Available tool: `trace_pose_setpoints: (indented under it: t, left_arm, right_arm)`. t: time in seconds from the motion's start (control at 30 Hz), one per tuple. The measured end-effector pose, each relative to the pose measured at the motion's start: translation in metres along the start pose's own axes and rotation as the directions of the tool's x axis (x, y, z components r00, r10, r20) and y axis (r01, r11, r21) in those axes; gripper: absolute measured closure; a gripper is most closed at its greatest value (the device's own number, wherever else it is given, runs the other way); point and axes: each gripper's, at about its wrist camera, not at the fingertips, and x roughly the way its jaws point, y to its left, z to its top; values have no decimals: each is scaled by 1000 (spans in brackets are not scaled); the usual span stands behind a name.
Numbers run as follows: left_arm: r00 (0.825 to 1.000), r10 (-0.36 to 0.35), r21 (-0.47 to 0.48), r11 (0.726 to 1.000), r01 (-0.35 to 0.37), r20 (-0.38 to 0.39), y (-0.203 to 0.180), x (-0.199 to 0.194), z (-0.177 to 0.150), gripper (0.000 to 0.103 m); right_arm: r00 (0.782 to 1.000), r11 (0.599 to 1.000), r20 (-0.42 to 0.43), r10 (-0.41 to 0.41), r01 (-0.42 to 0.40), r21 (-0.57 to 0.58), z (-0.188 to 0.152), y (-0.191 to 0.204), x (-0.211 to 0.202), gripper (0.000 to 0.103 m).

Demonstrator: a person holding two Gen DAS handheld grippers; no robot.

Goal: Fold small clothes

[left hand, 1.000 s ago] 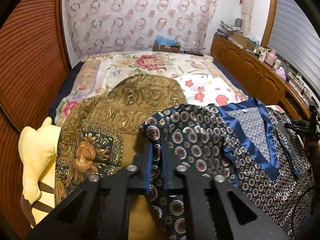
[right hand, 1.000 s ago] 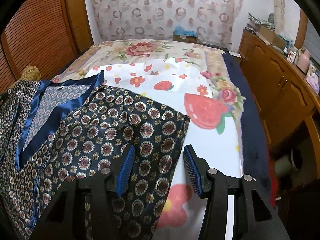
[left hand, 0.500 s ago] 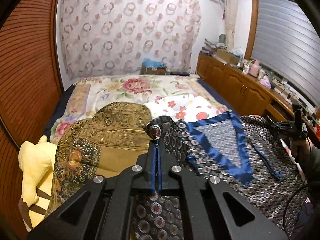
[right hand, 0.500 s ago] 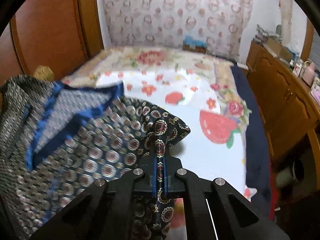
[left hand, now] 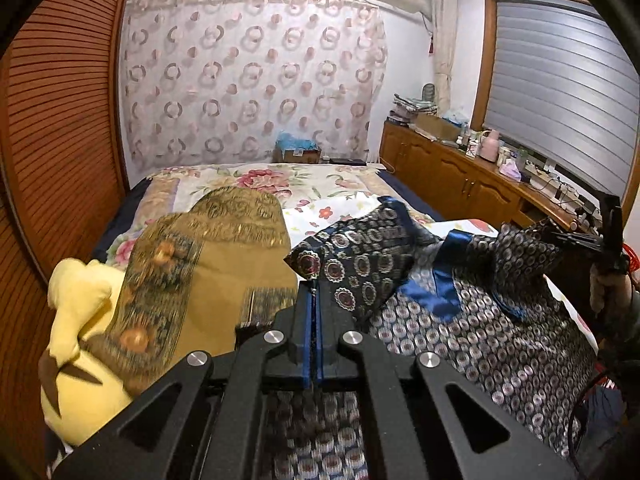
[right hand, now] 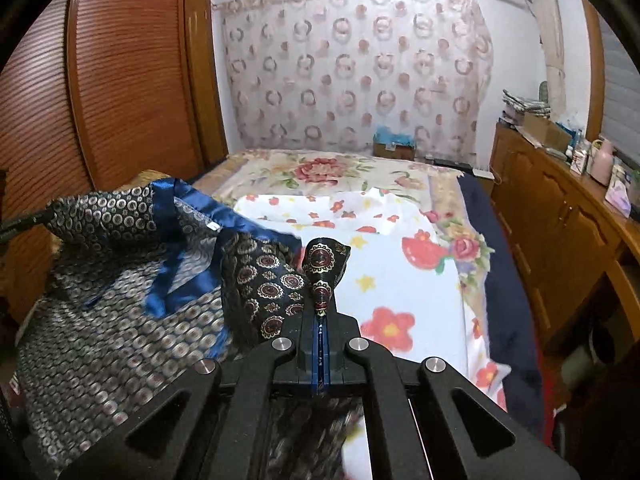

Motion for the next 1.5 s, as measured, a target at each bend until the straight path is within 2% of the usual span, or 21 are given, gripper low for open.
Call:
trace_pose_setpoints:
  t: [0.13,0.2,0.4,0.5,0.63,0.73,0.77,0.8,0.87,0.93,1.0,1.07,1.2,1.33,1.43,1.5]
  left_arm:
    - [1000,7,-28,1000,-6,25,-1,-30,-22,101]
    - [999,36,-22,999,-35,36,-1,-47,-34,101]
    - [998,54,-27,998,-52,42,-4,-86,-62,101]
    - [998,65,-35,997,-64,27,-5,-100,-71,101]
    - [997,72,-45,996,-71,20,-1,-115,-82,100]
    - [997,75,-49,996,-74,14,4,-116,-81,83]
    - [997,81,-46,996,-81,17,6,-116,-79,70]
    - [996,85,-45,995,-84,19,7,-116,-78,62]
    - [997,81,-40,996,-80,19,9,-113,-73,61]
    - [997,79,-35,996,-78,24,11,-109,-68,55]
    - [997,79,-23,997,-78,16,13,-97,-61,42]
    - [997,81,-16,997,-81,2,15,-87,-58,33]
    - [996,82,-23,996,-83,-31,22,-63,-56,32]
    - [992,99,-24,995,-101,-79,28,-37,-61,31]
    - [987,105,-11,994,-107,-121,30,-21,-67,31]
    - [982,115,0,993,-116,-151,31,-9,-70,31]
  right_arm:
    - [1000,1000,15,7,-7,28,-23,0,-25,102]
    - [1000,999,16,10,-10,46,-41,-1,-41,102]
    - [1000,993,-8,14,-13,116,-87,-8,-87,102]
    - [999,991,-34,8,-3,137,-99,-14,-107,102]
    - [993,993,-115,-9,22,114,-106,-13,-116,102]
    - [989,995,-144,-12,26,100,-102,-11,-115,102]
    - [990,996,-143,-14,27,91,-100,-11,-115,100]
    - [990,996,-142,-21,33,85,-95,-8,-115,99]
    - [991,996,-129,-20,31,79,-90,-4,-120,99]
    - [993,997,-117,-23,30,65,-86,-1,-123,99]
    - [993,998,-107,-44,48,37,-81,4,-126,98]
    - [994,999,-97,-50,51,18,-84,10,-136,96]
    - [994,997,-73,-81,80,-11,-77,13,-139,68]
    - [993,995,-64,-99,98,-26,-72,13,-135,56]
    - [991,994,-77,-106,104,-33,-69,12,-114,48]
    - [990,994,-89,-106,103,-33,-68,11,-104,46]
